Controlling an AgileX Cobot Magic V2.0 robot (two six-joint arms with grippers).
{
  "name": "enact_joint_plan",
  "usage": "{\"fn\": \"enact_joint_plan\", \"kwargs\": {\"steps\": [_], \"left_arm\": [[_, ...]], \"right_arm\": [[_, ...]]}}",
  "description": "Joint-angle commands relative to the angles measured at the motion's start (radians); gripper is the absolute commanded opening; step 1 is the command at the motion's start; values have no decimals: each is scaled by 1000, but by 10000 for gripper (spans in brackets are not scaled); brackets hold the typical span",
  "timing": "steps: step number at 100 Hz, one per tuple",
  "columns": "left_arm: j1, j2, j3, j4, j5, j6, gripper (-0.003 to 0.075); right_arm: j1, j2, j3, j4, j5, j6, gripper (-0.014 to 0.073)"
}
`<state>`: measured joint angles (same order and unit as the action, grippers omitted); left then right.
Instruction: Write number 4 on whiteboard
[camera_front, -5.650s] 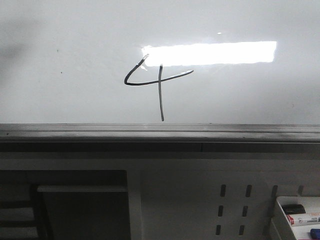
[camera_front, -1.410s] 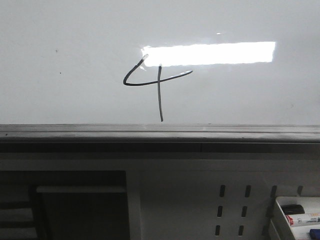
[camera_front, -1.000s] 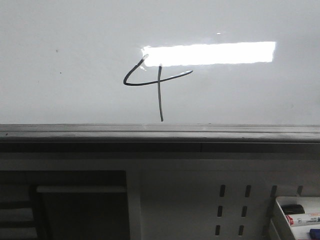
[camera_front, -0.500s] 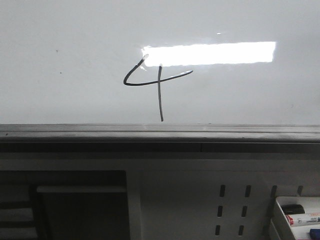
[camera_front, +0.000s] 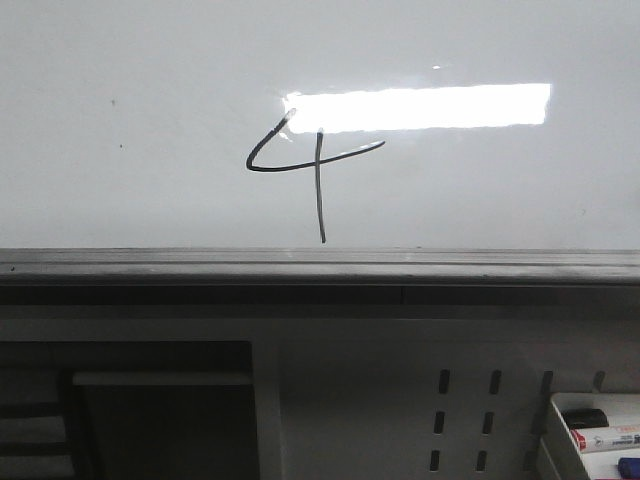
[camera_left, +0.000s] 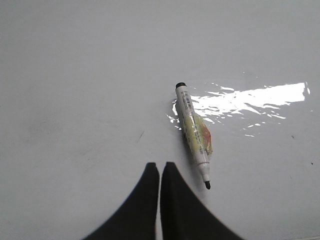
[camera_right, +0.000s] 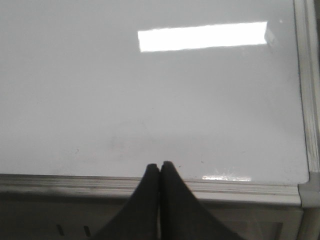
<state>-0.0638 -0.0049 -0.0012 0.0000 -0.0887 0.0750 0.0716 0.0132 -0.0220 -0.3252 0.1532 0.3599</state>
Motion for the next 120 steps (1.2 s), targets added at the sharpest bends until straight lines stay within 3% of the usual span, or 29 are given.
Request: {"fn": "enact_joint_plan", "kwargs": {"steps": [1,46,51,61,68,120], "left_arm": [[3,-28,27,0,-67,-13,-20],[3,-28,27,0,-67,-13,-20],[3,-28,27,0,-67,-13,-20],[3,-28,27,0,-67,-13,-20],[3,-28,27,0,-67,-13,-20],[3,-28,27,0,-67,-13,-20]], "right_arm": [[-30,-32,33,22,-164,-4,-69],[-30,-45,50,21,-135,-8,-69],[-30,-45,50,41,-126,-56,-69],[-30,-45,50,161,-124,-282,-69],[-30,-45,50,208,-137,-349,-69],[-30,-45,50,210,-136,-348,-69]]}}
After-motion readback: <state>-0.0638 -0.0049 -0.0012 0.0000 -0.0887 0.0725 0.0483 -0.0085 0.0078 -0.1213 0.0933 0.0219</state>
